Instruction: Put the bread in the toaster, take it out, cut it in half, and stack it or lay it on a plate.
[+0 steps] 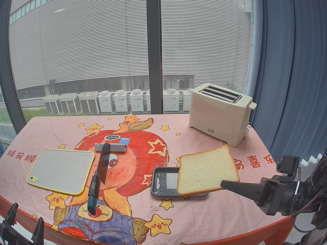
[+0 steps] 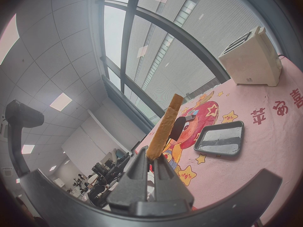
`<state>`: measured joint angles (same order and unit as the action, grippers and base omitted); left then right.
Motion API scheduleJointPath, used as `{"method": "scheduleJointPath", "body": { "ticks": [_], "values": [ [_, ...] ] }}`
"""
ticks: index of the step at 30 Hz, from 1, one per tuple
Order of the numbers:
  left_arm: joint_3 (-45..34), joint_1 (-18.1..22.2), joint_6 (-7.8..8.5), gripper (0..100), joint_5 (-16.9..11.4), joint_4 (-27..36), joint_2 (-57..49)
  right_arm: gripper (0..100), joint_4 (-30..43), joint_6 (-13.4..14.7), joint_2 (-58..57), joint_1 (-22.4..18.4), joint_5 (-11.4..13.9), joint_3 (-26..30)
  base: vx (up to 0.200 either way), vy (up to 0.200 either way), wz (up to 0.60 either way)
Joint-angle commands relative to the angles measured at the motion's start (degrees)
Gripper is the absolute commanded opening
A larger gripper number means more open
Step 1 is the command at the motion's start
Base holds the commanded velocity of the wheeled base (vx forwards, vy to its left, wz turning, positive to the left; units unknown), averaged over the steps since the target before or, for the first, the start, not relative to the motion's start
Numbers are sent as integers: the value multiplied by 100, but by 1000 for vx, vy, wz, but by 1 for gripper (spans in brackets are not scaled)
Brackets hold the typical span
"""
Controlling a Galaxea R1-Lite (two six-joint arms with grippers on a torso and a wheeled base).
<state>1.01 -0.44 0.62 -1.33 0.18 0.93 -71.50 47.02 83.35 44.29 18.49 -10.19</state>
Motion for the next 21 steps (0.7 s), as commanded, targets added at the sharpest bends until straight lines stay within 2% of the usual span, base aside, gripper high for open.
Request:
{"method": "scheduleJointPath", "body": {
  "ticks": [1,6,14,16,21],
  "values": [
    [-101,0,8,100,1,-1,-93,0,-5,0,6,-26,5,8,0,0,0],
    [-101,0,-1,100,1,-1,-93,0,-5,0,15,-43,-12,8,0,0,0],
    [-101,0,-1,100,1,-1,-93,0,13,-176,-214,-113,-30,-27,0,0,0],
    [-101,0,-1,100,1,-1,-93,0,13,-281,-222,-157,-30,-36,0,0,0],
    [-101,0,-1,100,1,-1,-93,0,4,-747,-178,-272,-30,8,0,0,0]
  ]
}}
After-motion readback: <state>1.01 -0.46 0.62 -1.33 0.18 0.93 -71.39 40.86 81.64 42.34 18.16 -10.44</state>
